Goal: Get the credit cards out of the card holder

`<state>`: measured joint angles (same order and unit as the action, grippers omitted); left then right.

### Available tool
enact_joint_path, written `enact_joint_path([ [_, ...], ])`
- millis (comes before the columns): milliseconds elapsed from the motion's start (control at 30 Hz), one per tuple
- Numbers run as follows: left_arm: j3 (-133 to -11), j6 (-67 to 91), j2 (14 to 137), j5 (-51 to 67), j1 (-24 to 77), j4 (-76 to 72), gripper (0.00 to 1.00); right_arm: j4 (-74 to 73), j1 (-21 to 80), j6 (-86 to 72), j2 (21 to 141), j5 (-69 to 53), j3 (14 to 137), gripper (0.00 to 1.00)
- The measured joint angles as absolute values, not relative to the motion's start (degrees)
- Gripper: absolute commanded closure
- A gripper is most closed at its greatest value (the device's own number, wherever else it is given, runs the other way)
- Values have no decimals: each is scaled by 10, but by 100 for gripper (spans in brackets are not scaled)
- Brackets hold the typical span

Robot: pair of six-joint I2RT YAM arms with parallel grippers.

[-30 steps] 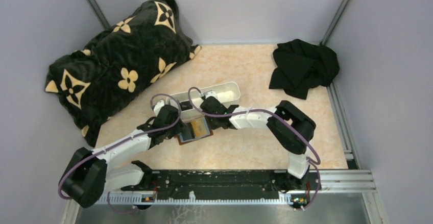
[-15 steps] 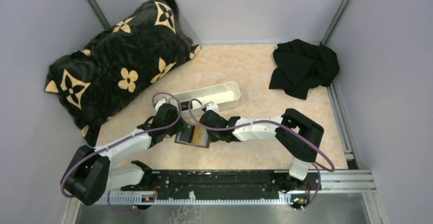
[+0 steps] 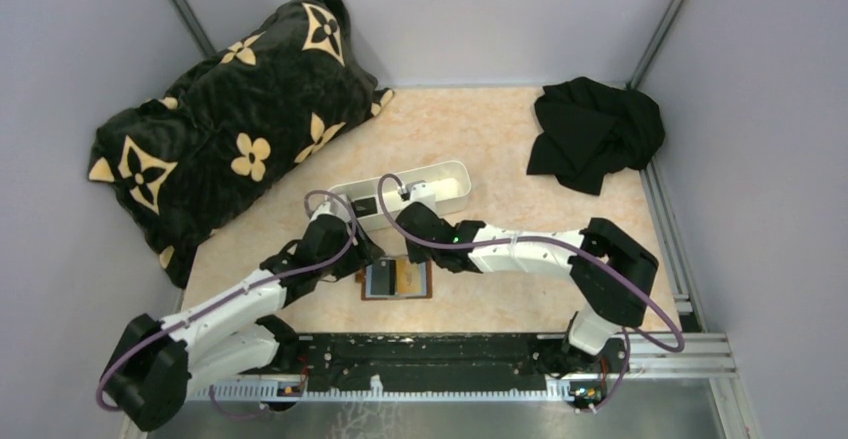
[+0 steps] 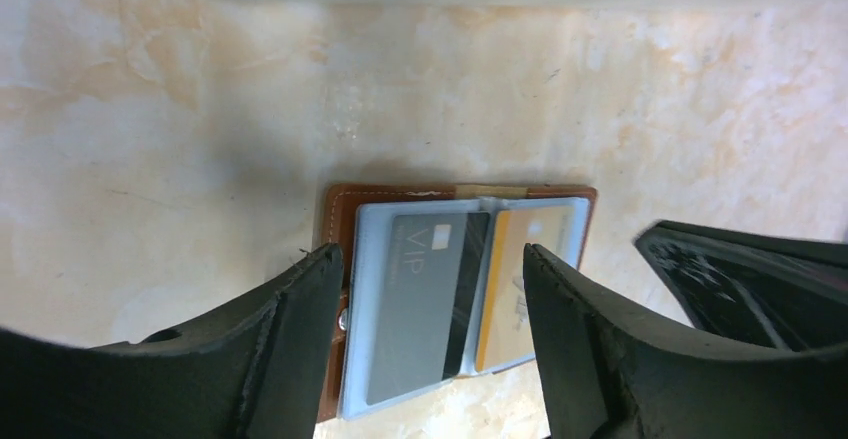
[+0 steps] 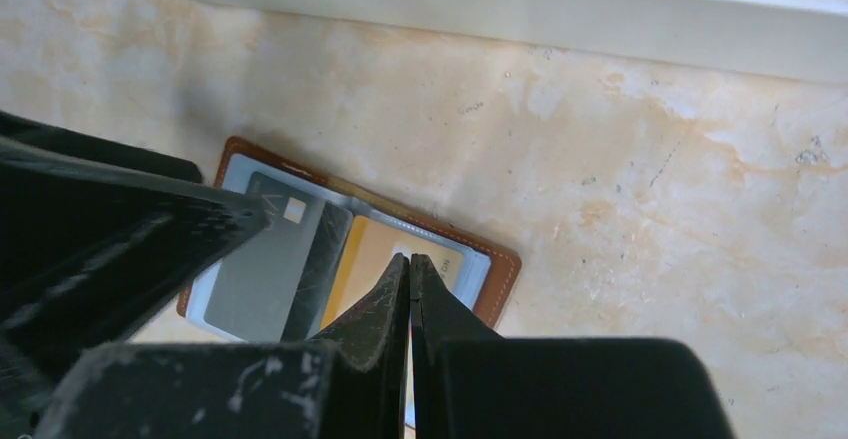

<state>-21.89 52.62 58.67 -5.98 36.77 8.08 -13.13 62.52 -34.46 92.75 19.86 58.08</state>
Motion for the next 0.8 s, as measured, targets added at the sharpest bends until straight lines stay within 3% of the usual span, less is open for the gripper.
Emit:
enact_joint_path([
  [267,-199,494,469,-25,376,38,35,-104,605,-377,876,181,468,100],
  [533,-98,509,569,116,393,-181,47,-77,602,-396,849,159,442,100],
  [800,-42,523,641,174,395,-349,46,-36,602,-397,848,109,439,100],
])
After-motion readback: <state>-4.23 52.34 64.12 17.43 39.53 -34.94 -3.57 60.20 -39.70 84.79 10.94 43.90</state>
